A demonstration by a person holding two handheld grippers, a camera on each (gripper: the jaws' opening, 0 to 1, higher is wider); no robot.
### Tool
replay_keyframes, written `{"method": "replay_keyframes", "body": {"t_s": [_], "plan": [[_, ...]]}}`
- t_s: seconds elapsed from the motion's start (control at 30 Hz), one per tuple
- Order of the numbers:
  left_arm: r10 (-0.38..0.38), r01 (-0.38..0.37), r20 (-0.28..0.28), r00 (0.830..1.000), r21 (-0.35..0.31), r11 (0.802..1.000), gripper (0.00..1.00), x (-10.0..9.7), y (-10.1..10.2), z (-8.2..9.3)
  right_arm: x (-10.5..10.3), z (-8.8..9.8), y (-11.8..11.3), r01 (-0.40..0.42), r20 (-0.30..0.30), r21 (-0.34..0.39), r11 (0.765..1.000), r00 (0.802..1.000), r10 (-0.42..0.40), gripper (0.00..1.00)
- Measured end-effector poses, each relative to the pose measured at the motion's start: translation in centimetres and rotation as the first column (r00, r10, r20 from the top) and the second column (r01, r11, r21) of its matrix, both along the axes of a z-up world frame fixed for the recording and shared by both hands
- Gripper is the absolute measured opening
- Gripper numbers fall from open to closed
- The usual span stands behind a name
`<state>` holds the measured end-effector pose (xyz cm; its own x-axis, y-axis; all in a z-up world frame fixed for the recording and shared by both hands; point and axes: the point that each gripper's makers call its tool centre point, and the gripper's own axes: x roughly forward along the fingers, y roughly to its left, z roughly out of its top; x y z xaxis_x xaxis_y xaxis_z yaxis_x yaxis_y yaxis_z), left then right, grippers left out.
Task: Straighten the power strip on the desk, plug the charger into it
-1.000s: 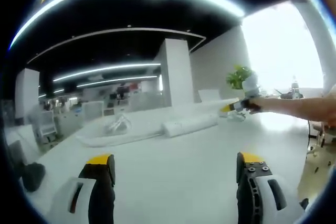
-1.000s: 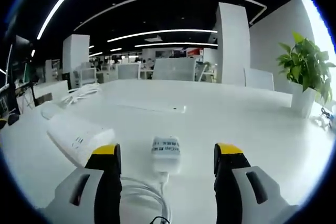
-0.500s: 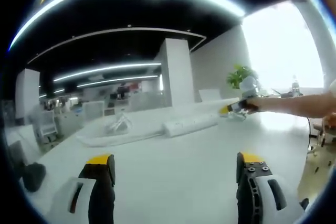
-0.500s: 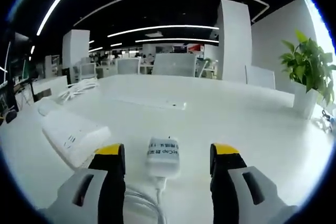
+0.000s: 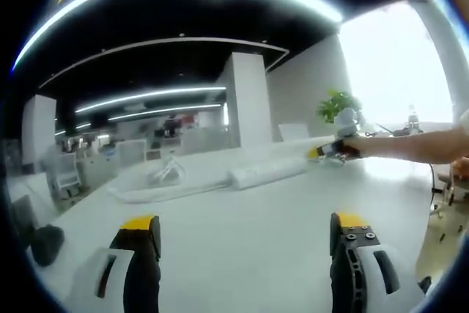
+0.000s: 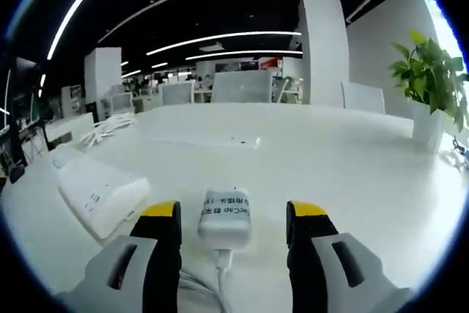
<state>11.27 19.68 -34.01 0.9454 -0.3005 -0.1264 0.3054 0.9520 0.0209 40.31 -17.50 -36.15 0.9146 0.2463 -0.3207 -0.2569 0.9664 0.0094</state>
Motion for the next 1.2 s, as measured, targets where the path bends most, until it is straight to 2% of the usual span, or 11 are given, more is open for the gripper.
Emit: {"method": "replay_keyframes", "body": {"t_s": [0.37,0.6,0.77,1.0,1.2], "plan": [[0.006,-0.006,-0.003,1.0,-0.003,1.0,0.98,-0.1,0.3,-0.2,0.7,0.0,0.6,0.006,0.0,0.005,1.0,1.0,-0.006,0.54],[0.013,-0.013,-0.005,1.0,-0.004,1.0,0.98,-0.1,0.6,-0.3,1.1,0.8,0.4,0.028,0.025,0.022,0.999,0.999,-0.028,0.54],[0.012,-0.012,-0.007,1.0,-0.007,1.0,0.98,0.0,0.6,-0.4,1.7,0.4,0.2,0.043,0.003,0.027,0.999,0.999,-0.043,0.55],[0.016,-0.016,-0.01,1.0,-0.008,1.0,0.98,0.1,0.8,-0.5,1.9,0.0,0.9,0.043,-0.011,-0.008,0.999,0.999,-0.043,0.54],[0.019,-0.019,-0.011,1.0,-0.007,1.0,0.98,0.2,0.9,-0.6,2.2,-0.2,1.1,0.045,-0.019,-0.018,0.999,0.999,-0.046,0.48]]}}
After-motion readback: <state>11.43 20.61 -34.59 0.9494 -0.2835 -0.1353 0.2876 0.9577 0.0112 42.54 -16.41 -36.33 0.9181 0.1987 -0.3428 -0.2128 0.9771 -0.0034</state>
